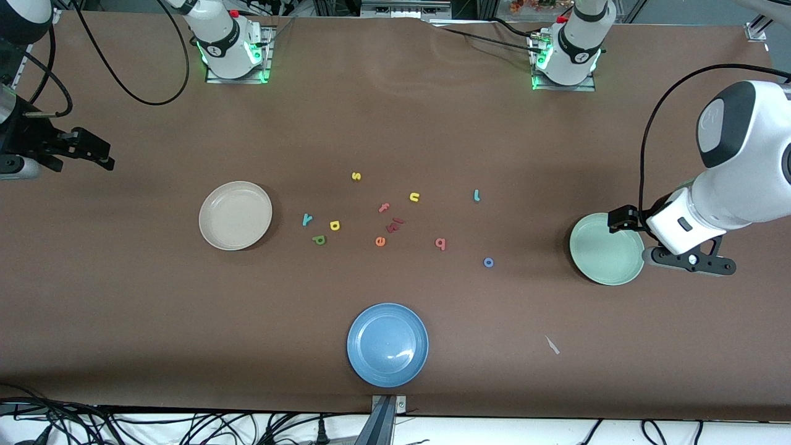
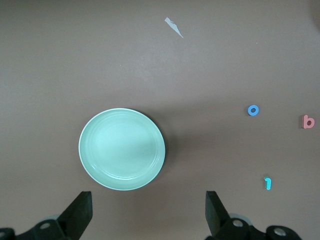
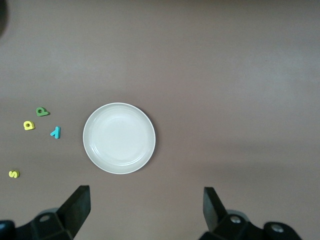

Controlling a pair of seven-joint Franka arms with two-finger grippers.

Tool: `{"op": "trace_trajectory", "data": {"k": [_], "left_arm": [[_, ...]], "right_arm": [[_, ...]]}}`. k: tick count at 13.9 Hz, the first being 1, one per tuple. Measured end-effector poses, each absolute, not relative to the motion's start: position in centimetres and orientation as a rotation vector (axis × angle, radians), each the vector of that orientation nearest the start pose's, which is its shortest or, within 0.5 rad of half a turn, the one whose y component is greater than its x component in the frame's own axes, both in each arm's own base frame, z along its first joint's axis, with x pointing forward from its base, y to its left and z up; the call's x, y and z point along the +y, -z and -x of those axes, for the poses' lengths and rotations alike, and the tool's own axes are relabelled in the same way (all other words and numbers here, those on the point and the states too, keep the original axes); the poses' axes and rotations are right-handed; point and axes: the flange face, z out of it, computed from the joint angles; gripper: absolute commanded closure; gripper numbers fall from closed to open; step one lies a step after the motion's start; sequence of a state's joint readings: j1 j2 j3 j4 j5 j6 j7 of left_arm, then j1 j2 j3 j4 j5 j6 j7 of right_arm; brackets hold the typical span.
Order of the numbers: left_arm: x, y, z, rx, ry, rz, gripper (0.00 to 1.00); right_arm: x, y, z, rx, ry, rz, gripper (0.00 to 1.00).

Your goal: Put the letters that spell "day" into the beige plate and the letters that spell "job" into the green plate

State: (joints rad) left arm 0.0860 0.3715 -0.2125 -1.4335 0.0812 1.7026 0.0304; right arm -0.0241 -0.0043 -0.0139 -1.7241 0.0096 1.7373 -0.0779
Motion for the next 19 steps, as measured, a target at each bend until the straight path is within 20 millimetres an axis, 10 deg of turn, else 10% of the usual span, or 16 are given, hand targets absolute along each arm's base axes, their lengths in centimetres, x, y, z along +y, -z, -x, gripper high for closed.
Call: {"op": "trace_trajectory", "data": {"k": [19], "left_arm": [[-5.5, -48.11, -65.68, 0.251, -0.14, 3.12, 0.0]], "right_arm": [[-2.0, -56.27, -56.04, -0.06, -0.031, 3.129, 0.0]]}}
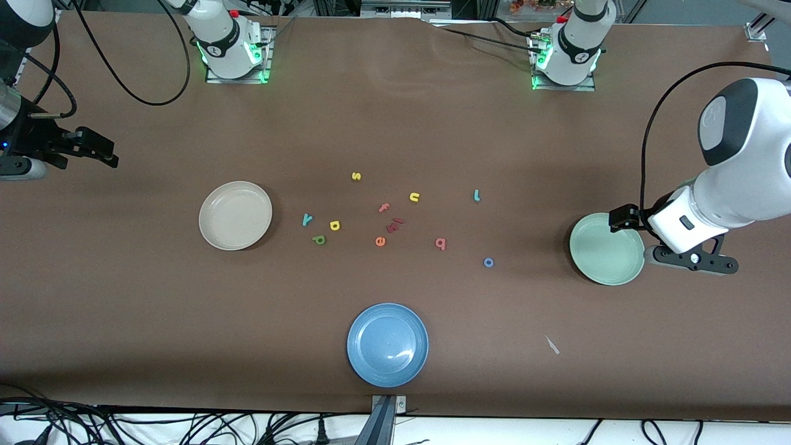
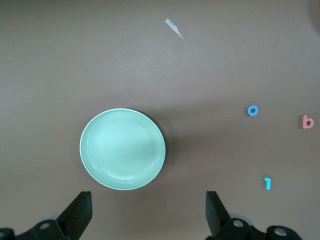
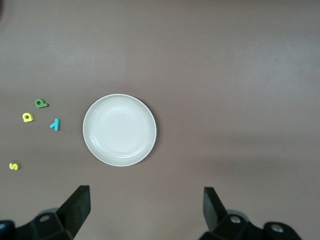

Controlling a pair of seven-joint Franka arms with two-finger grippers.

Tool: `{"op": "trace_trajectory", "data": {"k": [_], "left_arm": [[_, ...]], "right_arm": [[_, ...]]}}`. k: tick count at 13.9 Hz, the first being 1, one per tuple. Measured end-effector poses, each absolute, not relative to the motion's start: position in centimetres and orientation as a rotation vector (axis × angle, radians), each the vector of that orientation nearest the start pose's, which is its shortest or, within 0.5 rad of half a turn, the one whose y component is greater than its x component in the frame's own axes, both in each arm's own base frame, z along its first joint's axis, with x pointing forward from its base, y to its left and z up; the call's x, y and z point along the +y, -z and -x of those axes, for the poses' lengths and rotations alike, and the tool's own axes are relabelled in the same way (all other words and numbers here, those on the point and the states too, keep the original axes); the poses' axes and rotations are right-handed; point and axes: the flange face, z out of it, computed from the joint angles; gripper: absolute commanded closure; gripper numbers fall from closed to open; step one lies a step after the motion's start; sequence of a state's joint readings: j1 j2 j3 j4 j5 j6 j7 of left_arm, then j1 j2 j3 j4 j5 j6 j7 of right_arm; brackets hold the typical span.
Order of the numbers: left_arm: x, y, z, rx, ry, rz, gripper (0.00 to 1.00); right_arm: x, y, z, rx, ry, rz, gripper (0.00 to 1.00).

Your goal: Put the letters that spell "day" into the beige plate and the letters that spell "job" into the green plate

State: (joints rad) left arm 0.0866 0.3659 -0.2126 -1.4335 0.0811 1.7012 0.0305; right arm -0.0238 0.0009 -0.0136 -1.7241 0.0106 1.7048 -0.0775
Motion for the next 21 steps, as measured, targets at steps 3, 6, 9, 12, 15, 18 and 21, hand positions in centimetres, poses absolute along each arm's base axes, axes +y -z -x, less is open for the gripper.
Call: {"op": "trace_trajectory", "data": {"k": [3, 6, 9, 12, 15, 18, 21], "left_arm": [[-5.6, -48.1, -65.7, 0.252, -0.141, 3.121, 0.0], [-6.5, -48.1, -65.5, 0.266, -0.145, 3.124, 0.0], [-9.3, -47.6, -65.0, 0.209, -0.186, 3.189, 0.01], [-13.2, -46.4, -64.1, 0.123, -0.245, 3.217, 0.01], [-18.6, -43.1, -62.4, 0.094, -0.294, 3.198, 0.01], [-22.2, -38.9, -60.5, 0.076, -0.327, 3.18, 0.01], [-23.2, -36.1, -58.9, 0.087, -0.379, 3.158, 0.01]], "right_arm": [[-2.0, -56.3, -56.0, -0.06, -0.031, 3.129, 0.0], [-2.0, -56.3, -56.0, -0.06, -0.031, 3.129, 0.0], [-2.0, -56.3, -56.0, -0.059, -0.031, 3.129, 0.0], [-2.0, -56.3, -56.0, -0.059, -0.031, 3.129, 0.0], [-2.0, -56.3, -56.0, -0.059, -0.031, 3.129, 0.0], [-2.1, -56.3, -56.0, -0.058, -0.031, 3.129, 0.0], [-2.1, -56.2, -56.0, -0.057, -0.031, 3.129, 0.0]]}}
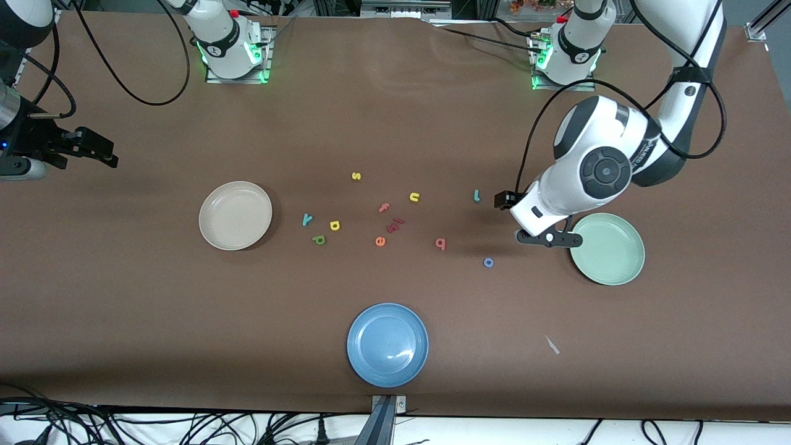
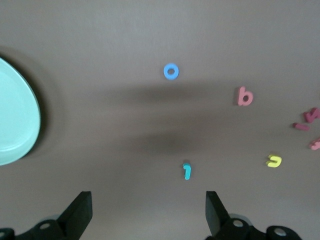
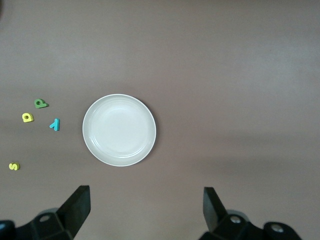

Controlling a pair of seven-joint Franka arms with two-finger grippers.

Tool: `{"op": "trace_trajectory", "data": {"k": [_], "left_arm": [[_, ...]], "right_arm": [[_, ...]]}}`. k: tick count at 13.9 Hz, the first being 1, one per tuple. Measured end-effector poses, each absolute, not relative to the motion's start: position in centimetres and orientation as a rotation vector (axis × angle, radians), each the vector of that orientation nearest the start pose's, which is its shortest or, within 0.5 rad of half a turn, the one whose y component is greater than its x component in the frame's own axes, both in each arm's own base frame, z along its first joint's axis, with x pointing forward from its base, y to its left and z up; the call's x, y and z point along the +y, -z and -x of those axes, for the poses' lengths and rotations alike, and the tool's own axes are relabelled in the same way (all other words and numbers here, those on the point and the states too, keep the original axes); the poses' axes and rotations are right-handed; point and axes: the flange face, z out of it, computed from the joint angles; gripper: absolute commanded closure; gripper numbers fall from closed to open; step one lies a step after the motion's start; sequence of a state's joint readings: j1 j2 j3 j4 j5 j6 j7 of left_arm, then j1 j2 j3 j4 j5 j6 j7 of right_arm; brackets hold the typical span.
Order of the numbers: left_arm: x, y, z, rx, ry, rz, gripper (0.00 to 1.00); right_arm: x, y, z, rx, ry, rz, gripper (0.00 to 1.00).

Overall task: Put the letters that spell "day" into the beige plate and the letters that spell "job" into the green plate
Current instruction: 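Grasp the cyan l with the left gripper while the right gripper grasps y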

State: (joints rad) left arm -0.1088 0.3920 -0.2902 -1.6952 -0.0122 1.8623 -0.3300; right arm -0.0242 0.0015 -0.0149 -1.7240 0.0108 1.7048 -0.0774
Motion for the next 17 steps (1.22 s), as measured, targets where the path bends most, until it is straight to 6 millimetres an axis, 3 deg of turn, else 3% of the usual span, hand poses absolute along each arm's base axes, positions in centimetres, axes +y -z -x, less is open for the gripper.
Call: {"op": "trace_trajectory", "data": {"k": [3, 7, 11, 13, 17], "left_arm": [[-25.3, -32.1, -56.4, 0.076, -0.389, 3.145, 0.01], [-28.5, -26.0, -51.3, 0.062, -0.377, 3.142, 0.01], [-28.5, -20.6, -47.7, -0.003, -0.298, 3.186, 0.1], [-28.6, -18.8, -47.3, -0.067, -0.283, 3.201, 0.18], [-28.7, -17.4, -47.1, -0.141, -0.296, 3.201, 0.43]], "right_arm": [[-2.1, -56.2, -56.1, -0.056, -0.032, 3.129, 0.0], [-2.2, -56.1, -56.1, -0.053, -0.036, 3.129, 0.0], [-1.3, -53.3, -56.4, -0.072, -0.172, 3.12, 0.0], [1.4, -50.8, -57.4, -0.027, -0.218, 3.125, 0.0], [11.0, -44.4, -59.1, 0.238, -0.255, 3.154, 0.0]]}}
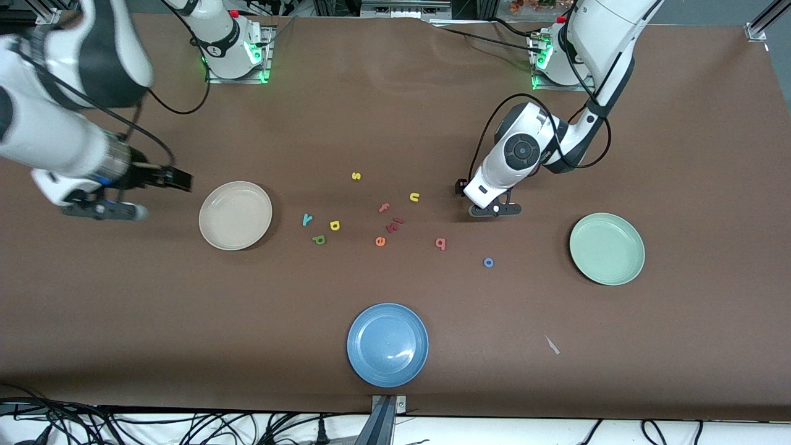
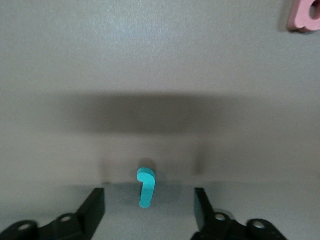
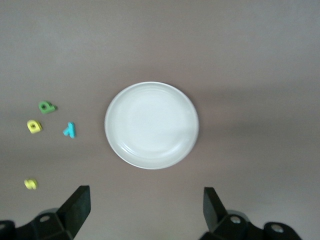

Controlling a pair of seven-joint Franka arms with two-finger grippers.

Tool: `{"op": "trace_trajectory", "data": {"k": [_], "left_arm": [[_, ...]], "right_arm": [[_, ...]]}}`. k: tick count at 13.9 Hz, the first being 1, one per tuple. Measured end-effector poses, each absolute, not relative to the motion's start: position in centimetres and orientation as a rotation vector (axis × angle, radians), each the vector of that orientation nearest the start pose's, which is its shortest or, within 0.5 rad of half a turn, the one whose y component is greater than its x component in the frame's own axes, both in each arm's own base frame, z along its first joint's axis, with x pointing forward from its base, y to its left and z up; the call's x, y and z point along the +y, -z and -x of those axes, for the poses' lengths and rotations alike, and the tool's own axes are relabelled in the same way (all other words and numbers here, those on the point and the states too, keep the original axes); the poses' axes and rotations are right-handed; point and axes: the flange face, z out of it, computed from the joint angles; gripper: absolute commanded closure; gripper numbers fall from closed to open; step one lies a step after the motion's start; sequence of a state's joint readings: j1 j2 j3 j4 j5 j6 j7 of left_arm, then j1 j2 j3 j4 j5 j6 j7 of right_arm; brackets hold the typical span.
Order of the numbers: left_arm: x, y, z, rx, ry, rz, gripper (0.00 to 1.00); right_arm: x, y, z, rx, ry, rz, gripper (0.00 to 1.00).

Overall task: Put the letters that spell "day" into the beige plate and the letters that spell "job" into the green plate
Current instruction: 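Grasp the cyan l with the left gripper while the right gripper grasps y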

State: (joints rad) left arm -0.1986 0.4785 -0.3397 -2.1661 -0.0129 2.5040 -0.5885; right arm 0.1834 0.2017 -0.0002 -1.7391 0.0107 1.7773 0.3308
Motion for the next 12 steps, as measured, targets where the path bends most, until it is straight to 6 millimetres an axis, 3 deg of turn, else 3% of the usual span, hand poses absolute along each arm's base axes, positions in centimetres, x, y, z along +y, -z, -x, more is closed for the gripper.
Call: {"op": "trace_trajectory", "data": {"k": [2, 4, 6, 7, 9, 12], "left_arm": [[-28.7, -16.7, -46.8, -0.162, -0.318, 3.194, 0.54], [-28.7, -16.7, -46.9, -0.175, -0.314, 3.195, 0.73], [-28.8, -16.8, -47.0, -0.192, -0.312, 3.195, 0.92], [-28.9, -16.9, -47.1, -0.194, -0.309, 3.196, 0.96], [-29.0, -17.3, -47.4, -0.197, -0.296, 3.202, 1.0], [-28.7, -19.9, -49.2, -0.221, -0.207, 3.228, 1.0]], "right_arm": [[15.7, -41.2, -59.2, 0.39, -0.256, 3.16, 0.0], [20.6, -37.3, -58.7, 0.542, -0.21, 3.149, 0.02], [24.7, -32.9, -57.3, 0.668, -0.176, 3.131, 0.13], [26.3, -30.9, -56.3, 0.692, -0.16, 3.125, 0.15], [28.0, -27.7, -54.7, 0.745, -0.095, 3.09, 0.24], [27.7, -24.6, -53.4, 0.81, -0.063, 3.06, 0.33]]}}
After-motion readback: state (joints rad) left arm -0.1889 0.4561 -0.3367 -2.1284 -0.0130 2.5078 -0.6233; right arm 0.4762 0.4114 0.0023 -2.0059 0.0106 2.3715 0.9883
